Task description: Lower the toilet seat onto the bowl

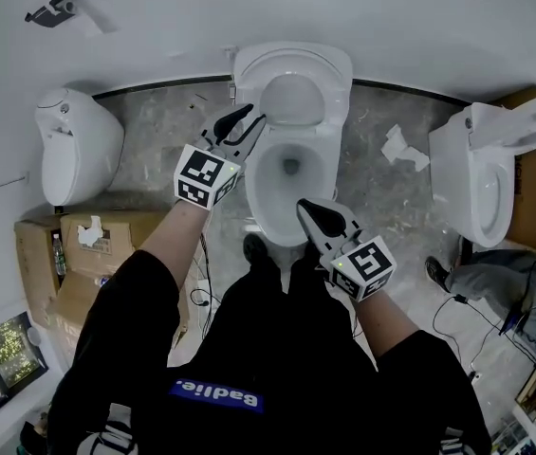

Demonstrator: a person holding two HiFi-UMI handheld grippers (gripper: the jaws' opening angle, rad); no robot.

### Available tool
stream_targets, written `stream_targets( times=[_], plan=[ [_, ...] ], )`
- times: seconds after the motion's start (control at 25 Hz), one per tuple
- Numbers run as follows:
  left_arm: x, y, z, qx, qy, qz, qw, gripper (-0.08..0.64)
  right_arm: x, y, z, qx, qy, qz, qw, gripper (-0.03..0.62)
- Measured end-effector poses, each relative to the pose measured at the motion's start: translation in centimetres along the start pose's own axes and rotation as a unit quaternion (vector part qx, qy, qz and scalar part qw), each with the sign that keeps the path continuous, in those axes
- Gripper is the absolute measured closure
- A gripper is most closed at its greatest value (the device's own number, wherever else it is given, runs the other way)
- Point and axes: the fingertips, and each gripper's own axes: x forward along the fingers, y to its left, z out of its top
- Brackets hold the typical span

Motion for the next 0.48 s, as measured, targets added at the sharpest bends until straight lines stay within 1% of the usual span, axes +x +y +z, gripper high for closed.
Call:
stream_targets(
  times=[0.12,0.28,0.4,0.48],
  plan=[
    [1.4,1.6,-0.6,0.007,0.008,0.002,0.9999,0.457,0.4,-0.2,-0.2,0.000,0.003,0.000,1.000,0.563],
    [3.8,3.7,-1.9,0.022,0.033,0.006,0.9992,0.456,0.9,-0.6,0.2,0.011,0.003,-0.003,1.000,0.563],
    [5.7,5.2,-2.4,0.037,0.048,0.010,0.9981,0.454,0.9,-1.0,-1.2,0.003,0.011,0.004,1.000,0.563],
    [6.7,6.0,-2.6,0.040,0.050,0.012,0.9979,0.451,1.0,-1.1,-2.0,0.003,0.016,0.007,1.000,0.563]
  ],
)
